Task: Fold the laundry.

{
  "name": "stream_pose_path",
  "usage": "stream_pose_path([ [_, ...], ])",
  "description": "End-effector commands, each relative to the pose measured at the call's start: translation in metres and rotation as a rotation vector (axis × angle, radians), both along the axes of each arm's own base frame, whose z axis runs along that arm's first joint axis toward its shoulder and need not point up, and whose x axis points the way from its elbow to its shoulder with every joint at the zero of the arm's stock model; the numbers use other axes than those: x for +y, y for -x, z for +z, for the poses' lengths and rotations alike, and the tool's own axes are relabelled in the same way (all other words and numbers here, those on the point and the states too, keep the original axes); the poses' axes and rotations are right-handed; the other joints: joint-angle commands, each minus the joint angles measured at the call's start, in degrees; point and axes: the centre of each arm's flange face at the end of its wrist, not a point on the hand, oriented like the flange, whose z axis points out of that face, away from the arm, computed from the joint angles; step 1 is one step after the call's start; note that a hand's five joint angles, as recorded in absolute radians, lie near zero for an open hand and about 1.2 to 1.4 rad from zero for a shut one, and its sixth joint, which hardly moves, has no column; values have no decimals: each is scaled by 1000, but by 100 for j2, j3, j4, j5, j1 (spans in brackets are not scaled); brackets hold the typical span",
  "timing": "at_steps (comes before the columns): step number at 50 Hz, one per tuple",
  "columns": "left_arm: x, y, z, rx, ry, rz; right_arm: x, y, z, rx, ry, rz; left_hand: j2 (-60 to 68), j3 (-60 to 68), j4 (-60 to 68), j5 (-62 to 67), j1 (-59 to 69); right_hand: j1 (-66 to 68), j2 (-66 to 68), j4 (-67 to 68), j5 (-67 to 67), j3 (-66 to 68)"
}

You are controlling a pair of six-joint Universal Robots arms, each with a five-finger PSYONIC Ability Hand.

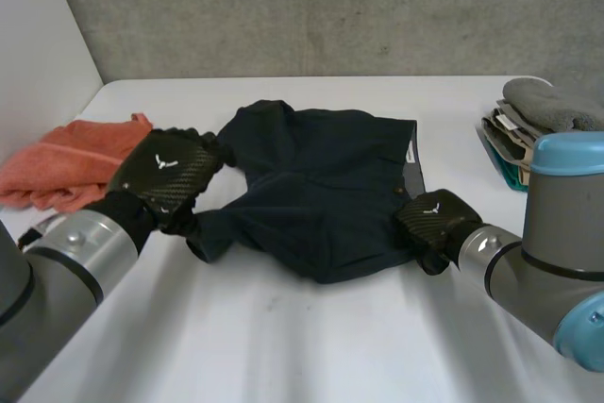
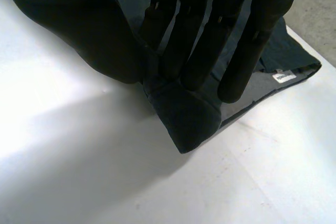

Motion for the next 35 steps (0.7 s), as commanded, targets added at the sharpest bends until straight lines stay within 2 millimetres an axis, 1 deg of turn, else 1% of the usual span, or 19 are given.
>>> stream_pose_path([
  [1, 26, 0, 5, 18, -4, 83, 4, 1, -6, 2, -5, 3, 199, 183, 258, 133, 80, 1623, 1145, 1139, 1227, 1176],
  [2, 27, -2, 9, 24, 14, 95, 5, 1, -7, 3, -6, 3, 233, 217, 292, 166, 113, 1623, 1145, 1139, 1227, 1176],
  [3, 28, -4, 20, 43, 53, 114, 5, 1, -7, 2, -7, 2, 317, 301, 376, 250, 197, 1623, 1145, 1139, 1227, 1176],
  [6, 30, -6, 30, 46, 89, 121, 3, 1, -6, 1, -4, -1, 585, 569, 644, 518, 466, 1623, 1145, 1139, 1227, 1176],
  [7, 28, -6, 33, 14, 119, 119, 3, 1, -6, 0, -3, -1, 836, 820, 895, 770, 717, 1623, 1145, 1139, 1227, 1176],
  [8, 27, -6, 34, -12, 135, 114, 3, 1, -6, 0, -3, -1, 955, 939, 1014, 889, 836, 1623, 1145, 1139, 1227, 1176],
  [10, 22, -7, 29, -85, 152, 111, 2, 2, -6, 1, 0, -3, 1124, 1108, 1183, 1058, 1005, 1623, 1145, 1139, 1227, 1176],
  [11, 14, -11, 23, -172, 167, 119, 2, 2, -6, 1, 0, -3, 1108, 1092, 1167, 1042, 989, 1623, 1145, 1139, 1227, 1176],
  [14, 3, -19, 18, -273, 193, 146, 2, 2, -6, 1, 0, -5, 924, 908, 983, 857, 804, 1623, 1145, 1139, 1227, 1176],
  [15, 2, -21, 16, -300, 198, 146, 2, 2, -5, 1, 1, -5, 856, 840, 915, 790, 737, 1623, 1145, 1139, 1227, 1176],
  [18, 8, -16, 11, -269, 165, 125, 2, 2, -5, 1, 1, -5, 822, 806, 881, 755, 703, 1623, 1145, 1139, 1227, 1176],
  [19, 16, -8, 11, -205, 139, 99, 2, 2, -5, 1, 1, -5, 755, 739, 814, 689, 636, 1623, 1145, 1139, 1227, 1176],
  [20, 20, -4, 12, -162, 118, 88, 2, 2, -5, 2, 2, -7, 738, 722, 797, 672, 619, 1623, 1145, 1139, 1227, 1176],
  [24, 28, 1, 11, 11, 8, 92, 2, 3, -5, 2, 3, -9, 805, 789, 864, 738, 685, 1623, 1145, 1139, 1227, 1176],
  [28, 30, -1, -3, 74, -94, 119, 1, 3, -5, -1, 2, -12, 856, 839, 915, 789, 736, 1623, 1145, 1139, 1227, 1176],
  [30, 32, -2, -14, 52, -133, 123, 1, 3, -5, 0, 0, -14, 889, 873, 948, 823, 770, 1623, 1145, 1139, 1227, 1176],
  [31, 34, -4, -27, 27, -171, 128, 1, 3, -5, 0, 0, -14, 939, 923, 998, 873, 820, 1623, 1145, 1139, 1227, 1176],
  [34, 37, -5, -41, -2, -214, 130, 1, 4, -5, 1, -1, -14, 1393, 1377, 1452, 1326, 1273, 1623, 1145, 1139, 1227, 1176],
  [35, 38, -6, -50, -22, -242, 130, 1, 4, -5, 1, -1, -14, 1511, 1495, 1570, 1444, 1391, 1623, 1145, 1139, 1227, 1176],
])
